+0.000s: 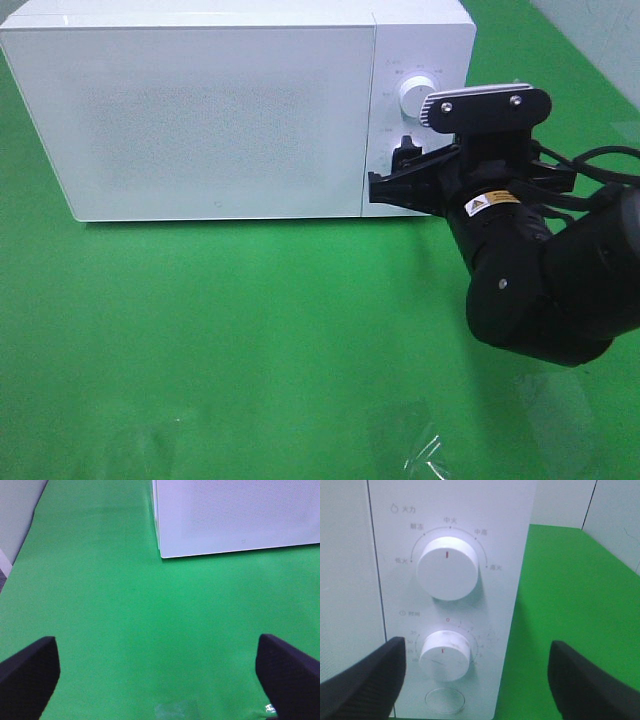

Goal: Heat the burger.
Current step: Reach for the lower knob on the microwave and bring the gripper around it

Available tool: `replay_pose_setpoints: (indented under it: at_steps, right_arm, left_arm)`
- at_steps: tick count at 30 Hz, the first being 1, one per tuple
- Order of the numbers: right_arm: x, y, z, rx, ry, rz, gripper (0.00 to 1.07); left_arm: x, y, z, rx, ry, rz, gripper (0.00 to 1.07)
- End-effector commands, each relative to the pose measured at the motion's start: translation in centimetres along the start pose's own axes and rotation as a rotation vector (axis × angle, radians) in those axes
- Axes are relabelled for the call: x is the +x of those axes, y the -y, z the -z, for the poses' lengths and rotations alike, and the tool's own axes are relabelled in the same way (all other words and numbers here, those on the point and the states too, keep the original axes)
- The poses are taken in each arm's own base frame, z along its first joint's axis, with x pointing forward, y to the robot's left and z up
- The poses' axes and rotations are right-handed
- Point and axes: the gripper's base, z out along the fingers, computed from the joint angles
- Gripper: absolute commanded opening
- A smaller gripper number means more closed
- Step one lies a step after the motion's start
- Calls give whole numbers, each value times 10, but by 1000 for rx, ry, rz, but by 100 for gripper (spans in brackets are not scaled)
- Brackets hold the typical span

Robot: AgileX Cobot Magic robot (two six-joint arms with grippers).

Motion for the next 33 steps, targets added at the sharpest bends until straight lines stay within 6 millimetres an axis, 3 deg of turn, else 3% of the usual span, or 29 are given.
replay_pose_setpoints:
  at_steps: [1,6,17,33]
  right_arm:
    - [-2,-6,-9,40,111,25,74]
    - [4,-15,-21,43,112,22,74]
    - [20,-14,-45,70,71,21,74]
    - [29,-12,-56,42,50,-30,74]
  left_arm:
    - [1,0,2,-7,28,-2,100]
    - [1,0,2,-7,28,-2,100]
    - [1,0,2,-7,28,-2,100]
    - [1,0,2,-7,28,-2,100]
